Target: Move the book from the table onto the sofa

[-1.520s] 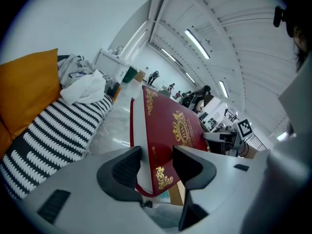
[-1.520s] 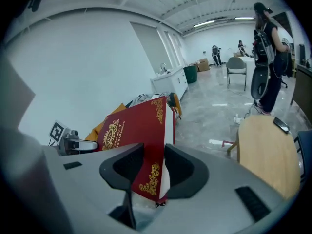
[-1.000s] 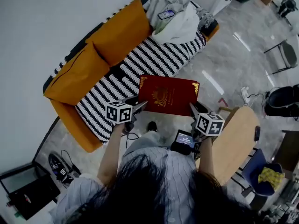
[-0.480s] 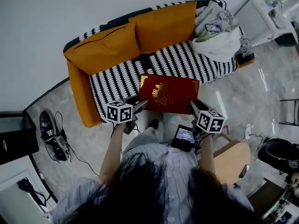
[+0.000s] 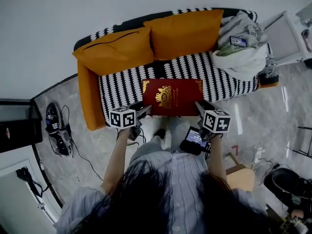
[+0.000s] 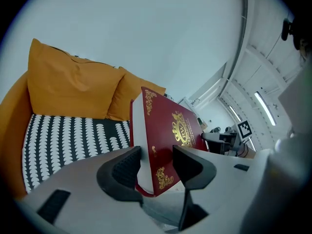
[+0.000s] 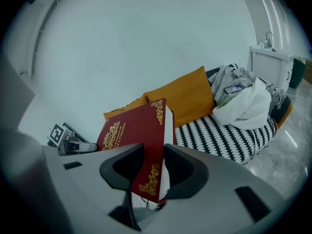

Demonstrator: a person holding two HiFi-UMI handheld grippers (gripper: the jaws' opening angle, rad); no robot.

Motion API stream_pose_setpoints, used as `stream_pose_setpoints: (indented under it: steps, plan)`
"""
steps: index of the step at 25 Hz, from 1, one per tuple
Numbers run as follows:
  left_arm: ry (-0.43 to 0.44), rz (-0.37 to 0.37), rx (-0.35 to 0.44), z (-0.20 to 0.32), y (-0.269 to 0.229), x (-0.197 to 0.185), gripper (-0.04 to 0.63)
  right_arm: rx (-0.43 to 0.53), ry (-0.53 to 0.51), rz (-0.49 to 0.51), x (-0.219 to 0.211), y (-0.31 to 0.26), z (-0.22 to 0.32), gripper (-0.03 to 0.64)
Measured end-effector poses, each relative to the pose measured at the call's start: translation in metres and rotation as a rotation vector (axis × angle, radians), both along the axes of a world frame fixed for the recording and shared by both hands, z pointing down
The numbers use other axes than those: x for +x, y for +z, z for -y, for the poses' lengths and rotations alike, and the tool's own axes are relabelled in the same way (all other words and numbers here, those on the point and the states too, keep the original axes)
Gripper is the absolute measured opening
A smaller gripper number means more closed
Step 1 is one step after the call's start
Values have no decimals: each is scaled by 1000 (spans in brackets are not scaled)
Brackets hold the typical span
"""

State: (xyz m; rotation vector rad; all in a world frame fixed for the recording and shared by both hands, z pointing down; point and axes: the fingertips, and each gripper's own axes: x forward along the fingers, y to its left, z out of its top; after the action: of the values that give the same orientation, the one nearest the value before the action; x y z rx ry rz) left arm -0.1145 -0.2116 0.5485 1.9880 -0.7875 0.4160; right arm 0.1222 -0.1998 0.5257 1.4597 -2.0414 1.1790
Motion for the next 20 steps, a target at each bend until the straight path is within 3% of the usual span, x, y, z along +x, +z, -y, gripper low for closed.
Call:
stream_pose_setpoints:
  steps: [9,20]
  plan:
    - [-85,27,-69,37,44,23,216,-85,-75,54,25,52,55,141]
    - [-110,88,-155,71,107,12,215,-164,-148,85,11,130,104,141]
